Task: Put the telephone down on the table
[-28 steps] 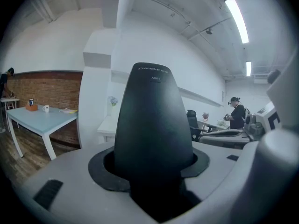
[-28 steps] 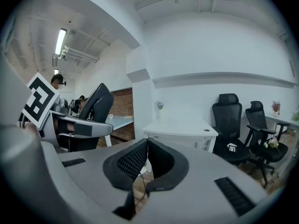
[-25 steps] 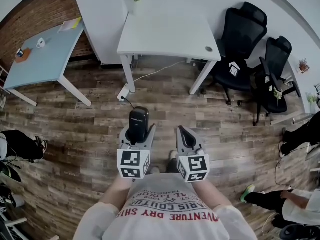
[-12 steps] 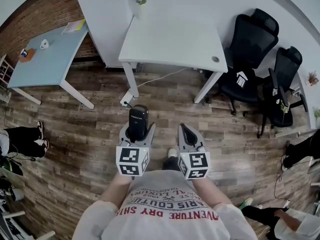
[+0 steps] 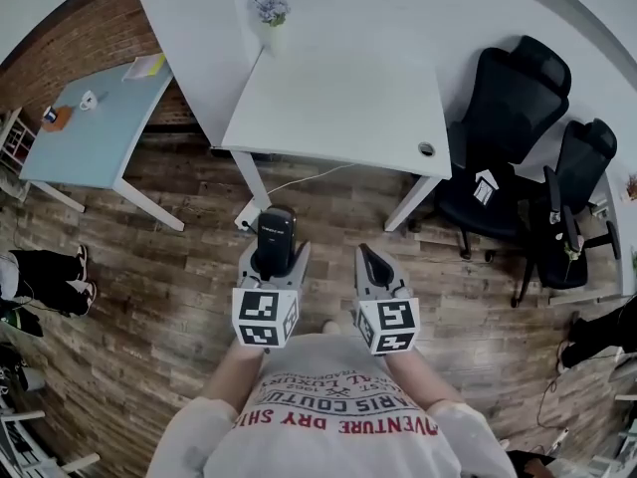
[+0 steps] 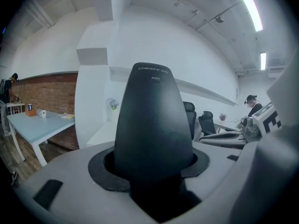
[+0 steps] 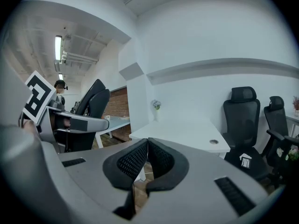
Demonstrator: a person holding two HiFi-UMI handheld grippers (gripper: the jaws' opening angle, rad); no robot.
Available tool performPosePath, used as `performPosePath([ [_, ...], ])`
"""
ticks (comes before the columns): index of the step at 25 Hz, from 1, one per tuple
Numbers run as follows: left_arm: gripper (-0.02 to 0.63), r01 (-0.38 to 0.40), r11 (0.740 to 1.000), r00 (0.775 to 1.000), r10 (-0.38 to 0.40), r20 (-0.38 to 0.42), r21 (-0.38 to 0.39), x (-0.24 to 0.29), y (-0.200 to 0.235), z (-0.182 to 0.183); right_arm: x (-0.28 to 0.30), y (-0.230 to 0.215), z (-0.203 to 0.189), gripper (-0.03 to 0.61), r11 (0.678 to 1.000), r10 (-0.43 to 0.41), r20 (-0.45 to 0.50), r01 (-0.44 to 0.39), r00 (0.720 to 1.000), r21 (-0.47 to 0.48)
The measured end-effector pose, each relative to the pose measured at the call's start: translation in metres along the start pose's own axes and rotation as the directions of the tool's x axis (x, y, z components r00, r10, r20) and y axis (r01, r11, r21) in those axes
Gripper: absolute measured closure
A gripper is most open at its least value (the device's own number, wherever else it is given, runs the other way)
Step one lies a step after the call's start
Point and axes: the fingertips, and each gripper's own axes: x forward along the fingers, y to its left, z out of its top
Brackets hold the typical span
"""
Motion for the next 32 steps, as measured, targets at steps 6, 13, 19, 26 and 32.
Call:
performPosePath([
  [6, 0.334, 0.001, 1.000, 1.000, -0.001, -0.005, -0.009, 0.058, -0.010, 0.013, 0.032, -0.050, -0.002, 0.554, 1.000, -0.006, -0.029, 0.006, 1.000, 0.004],
  [13, 0.334, 0.023, 1.000, 0.999, -0.024, -0.045, -0.021, 0.113, 0.006, 0.008, 0.070, -0.083, -0.004, 0.554, 0.998, -0.054, -0.045, 0.055, 0.998, 0.011],
  [19, 0.334, 0.146, 0.989, 0.988, -0.145, -0.050, 0.020, 0.176, 0.017, 0.031, 0.123, -0.106, 0.005, 0.554, 0.990, -0.135, -0.068, 0.138, 0.989, 0.038],
  [26, 0.334, 0.216, 0.976, 0.973, -0.213, -0.085, 0.024, 0.243, 0.074, 0.056, 0.206, -0.117, 0.032, 0.554, 0.975, -0.210, -0.086, 0.214, 0.974, 0.051],
  [32, 0.334, 0.241, 0.971, 0.964, -0.239, -0.117, -0.002, 0.294, 0.133, 0.063, 0.280, -0.112, 0.046, 0.554, 0.968, -0.235, -0.105, 0.242, 0.966, 0.061],
])
